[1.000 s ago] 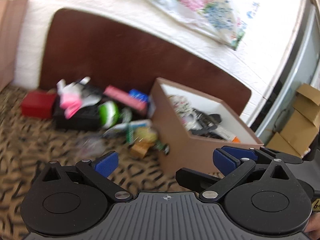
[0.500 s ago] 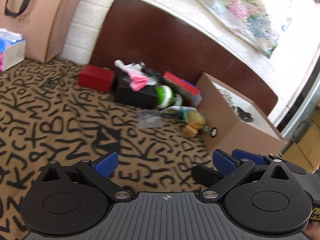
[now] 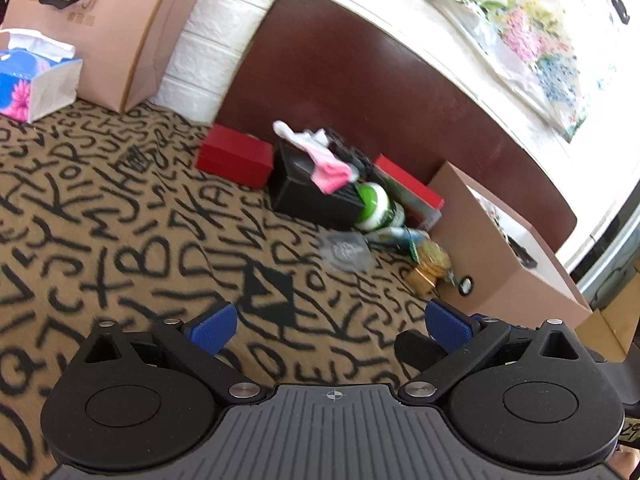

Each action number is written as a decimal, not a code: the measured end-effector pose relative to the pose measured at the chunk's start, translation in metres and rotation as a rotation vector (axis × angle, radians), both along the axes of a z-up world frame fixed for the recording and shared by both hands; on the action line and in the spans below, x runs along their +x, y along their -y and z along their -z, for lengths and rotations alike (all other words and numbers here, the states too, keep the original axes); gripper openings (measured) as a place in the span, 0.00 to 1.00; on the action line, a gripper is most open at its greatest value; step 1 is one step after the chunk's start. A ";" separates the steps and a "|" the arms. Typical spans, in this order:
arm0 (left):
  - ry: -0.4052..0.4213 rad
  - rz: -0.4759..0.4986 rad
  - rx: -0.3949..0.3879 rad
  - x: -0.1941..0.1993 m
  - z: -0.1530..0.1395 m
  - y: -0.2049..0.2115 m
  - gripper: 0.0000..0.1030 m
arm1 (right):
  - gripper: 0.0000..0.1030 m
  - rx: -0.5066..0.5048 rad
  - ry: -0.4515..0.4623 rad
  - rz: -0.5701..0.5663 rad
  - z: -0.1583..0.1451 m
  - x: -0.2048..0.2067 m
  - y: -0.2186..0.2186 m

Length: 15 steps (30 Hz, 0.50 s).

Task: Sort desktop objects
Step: 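Move both grippers away from the box back to the pile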

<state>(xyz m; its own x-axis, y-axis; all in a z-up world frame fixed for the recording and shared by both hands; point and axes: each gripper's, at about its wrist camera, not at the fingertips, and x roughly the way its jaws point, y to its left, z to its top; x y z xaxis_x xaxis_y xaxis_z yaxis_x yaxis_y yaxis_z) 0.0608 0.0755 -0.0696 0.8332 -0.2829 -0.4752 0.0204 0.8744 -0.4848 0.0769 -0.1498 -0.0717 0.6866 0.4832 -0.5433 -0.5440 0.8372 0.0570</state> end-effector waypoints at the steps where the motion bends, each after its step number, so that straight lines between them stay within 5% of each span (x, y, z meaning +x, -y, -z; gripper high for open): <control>1: 0.005 -0.007 0.004 0.002 -0.001 -0.005 1.00 | 1.00 0.000 0.003 -0.013 0.000 0.002 -0.006; 15: 0.034 -0.045 0.041 0.048 -0.006 -0.075 0.97 | 0.97 0.020 0.037 -0.081 0.003 0.048 -0.080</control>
